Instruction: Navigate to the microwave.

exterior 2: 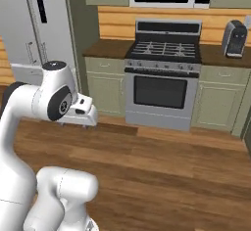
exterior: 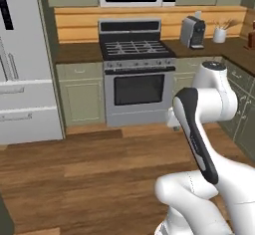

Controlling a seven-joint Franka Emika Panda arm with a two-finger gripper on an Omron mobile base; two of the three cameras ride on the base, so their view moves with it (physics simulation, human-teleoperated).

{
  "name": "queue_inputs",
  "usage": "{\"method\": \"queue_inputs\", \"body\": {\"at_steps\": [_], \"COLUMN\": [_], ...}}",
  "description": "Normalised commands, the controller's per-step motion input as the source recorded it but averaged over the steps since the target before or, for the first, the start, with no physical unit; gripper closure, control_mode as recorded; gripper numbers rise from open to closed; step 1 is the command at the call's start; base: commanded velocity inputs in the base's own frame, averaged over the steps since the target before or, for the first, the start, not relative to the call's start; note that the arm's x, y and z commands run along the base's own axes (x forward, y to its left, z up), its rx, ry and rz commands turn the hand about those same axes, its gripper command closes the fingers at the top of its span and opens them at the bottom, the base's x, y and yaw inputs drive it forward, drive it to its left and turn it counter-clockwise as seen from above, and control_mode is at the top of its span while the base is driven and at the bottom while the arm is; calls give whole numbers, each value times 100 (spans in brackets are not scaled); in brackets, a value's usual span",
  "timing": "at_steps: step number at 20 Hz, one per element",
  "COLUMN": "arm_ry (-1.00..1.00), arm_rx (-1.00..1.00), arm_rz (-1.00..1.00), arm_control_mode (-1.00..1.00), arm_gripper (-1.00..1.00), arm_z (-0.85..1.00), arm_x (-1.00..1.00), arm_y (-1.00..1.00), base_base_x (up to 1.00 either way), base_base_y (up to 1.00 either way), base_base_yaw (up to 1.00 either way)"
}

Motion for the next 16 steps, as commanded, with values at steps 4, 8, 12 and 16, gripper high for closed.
{"method": "queue_inputs", "body": {"at_steps": [4, 8, 12, 16], "arm_ry": [0, 0, 0, 0], "arm_rx": [0, 0, 0, 0], "arm_rz": [0, 0, 0, 0], "arm_control_mode": [100, 100, 100, 100], "arm_gripper": [-100, -100, -100, -100], "arm_z": [0, 0, 0, 0], "arm_x": [0, 0, 0, 0], "arm_y": [0, 0, 0, 0], "base_base_x": [100, 100, 100, 100], "base_base_y": [-63, -64, -61, -49], "base_base_yaw": [25, 19, 11, 1]}}
